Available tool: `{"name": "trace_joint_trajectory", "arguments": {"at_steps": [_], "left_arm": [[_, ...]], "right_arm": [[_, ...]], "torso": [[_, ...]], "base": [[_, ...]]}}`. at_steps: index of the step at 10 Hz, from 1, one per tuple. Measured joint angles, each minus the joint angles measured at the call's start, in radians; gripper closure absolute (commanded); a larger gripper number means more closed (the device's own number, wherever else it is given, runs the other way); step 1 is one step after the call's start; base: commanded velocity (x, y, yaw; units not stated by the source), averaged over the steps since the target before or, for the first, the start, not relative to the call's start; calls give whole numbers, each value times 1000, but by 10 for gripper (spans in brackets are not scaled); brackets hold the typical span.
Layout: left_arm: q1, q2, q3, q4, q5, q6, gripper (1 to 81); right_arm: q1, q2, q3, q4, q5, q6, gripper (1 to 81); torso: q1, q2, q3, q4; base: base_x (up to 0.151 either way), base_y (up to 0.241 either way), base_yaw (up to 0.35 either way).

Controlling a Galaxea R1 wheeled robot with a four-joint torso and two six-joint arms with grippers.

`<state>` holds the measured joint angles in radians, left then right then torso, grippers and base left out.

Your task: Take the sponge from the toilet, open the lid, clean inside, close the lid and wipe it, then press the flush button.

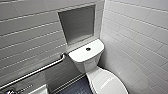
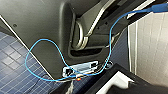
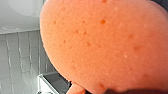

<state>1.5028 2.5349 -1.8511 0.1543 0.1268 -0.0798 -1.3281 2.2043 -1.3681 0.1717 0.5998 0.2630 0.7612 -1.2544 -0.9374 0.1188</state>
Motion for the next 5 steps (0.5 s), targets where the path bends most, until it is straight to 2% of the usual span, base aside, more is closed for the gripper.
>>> {"name": "trace_joint_trajectory", "arguments": {"at_steps": [2, 4, 5], "left_arm": [[17, 0, -16, 0, -6, 0, 10], [16, -14, -16, 0, -71, 0, 10], [19, -15, -20, 0, -74, 0, 10]], "right_arm": [[82, 15, 5, 32, 3, 8, 811], [136, 41, 9, 56, -9, 13, 811], [161, 41, 9, 72, -27, 13, 811]], "torso": [[0, 0, 0, 0], [0, 0, 0, 0], [0, 0, 0, 0]], "base": [[0, 0, 0], [0, 0, 0], [0, 0, 0]]}}
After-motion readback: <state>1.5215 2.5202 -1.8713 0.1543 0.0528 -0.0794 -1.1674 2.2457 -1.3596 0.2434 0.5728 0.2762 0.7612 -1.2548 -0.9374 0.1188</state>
